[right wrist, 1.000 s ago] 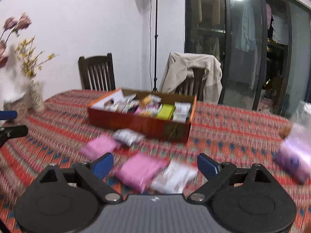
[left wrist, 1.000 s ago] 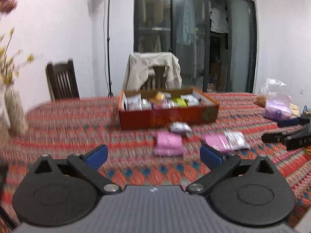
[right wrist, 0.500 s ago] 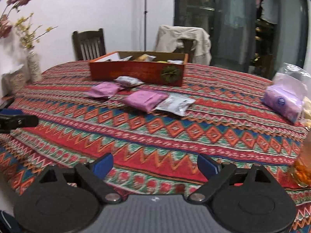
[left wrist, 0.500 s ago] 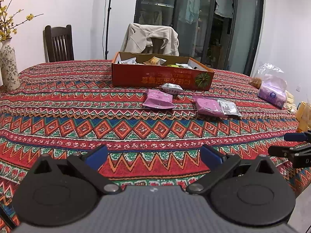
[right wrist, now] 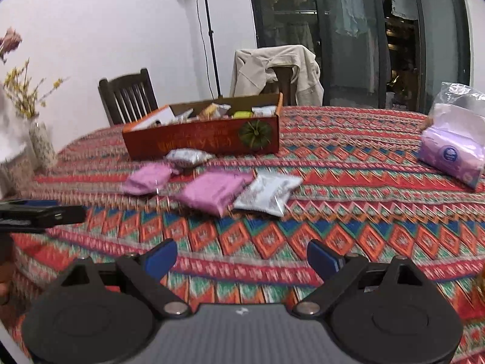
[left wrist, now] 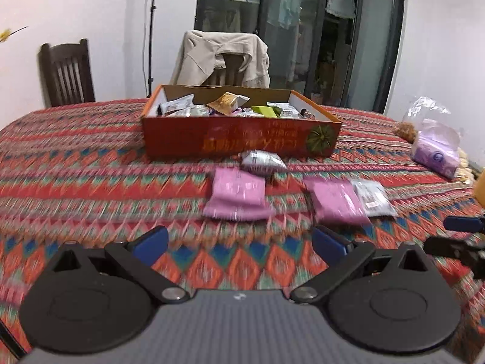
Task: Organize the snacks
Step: 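Grasp a pink packet with the left tool while the right tool grasps a white packet, then lift the pink and white packets from the table toward the box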
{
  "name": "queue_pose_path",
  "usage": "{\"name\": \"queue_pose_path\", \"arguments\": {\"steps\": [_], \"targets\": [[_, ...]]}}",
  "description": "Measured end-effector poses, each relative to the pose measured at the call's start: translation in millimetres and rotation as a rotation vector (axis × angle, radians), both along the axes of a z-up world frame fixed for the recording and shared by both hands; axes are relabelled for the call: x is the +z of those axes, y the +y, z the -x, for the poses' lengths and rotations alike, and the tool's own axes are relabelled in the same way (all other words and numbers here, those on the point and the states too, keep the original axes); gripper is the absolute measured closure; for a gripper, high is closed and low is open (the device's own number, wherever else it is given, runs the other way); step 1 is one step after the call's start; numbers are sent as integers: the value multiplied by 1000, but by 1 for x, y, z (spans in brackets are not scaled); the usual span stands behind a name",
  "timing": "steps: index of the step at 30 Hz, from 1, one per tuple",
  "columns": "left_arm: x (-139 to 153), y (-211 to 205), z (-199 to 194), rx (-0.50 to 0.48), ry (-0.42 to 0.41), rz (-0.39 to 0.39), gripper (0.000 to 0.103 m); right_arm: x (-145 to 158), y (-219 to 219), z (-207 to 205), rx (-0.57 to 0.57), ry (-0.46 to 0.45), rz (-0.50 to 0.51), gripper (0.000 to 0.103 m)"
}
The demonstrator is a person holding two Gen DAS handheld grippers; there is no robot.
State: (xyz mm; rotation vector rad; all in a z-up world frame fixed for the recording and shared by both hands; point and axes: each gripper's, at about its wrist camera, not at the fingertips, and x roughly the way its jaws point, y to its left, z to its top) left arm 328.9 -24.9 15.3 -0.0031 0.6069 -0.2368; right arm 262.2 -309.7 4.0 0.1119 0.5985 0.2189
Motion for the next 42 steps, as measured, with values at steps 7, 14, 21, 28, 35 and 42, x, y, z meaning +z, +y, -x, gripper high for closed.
{"name": "queue_pose_path", "arguments": {"steps": [7,14,21,28,35,42], "targets": [[-15,-27,-77,-56,11,-80,1,-8,5,-56,-18,17,11,22],[-40,-30,-105,-74,56,-95,20,-23,-1,-102,-66,56,57,31],[-43,-31,-99,-77,28,-119,41,-35,11,-137,-39,81,63,31],[-28,-24,-87,-59,43,-100,41,-35,21,-134,-9,58,130,57],[-7,-12,-31,-14,16,-39,41,-30,3,-93,-20,65,93,61],[-1,-10,16,23,32,22,41,-24,-8,-39,-16,59,80,61]]}}
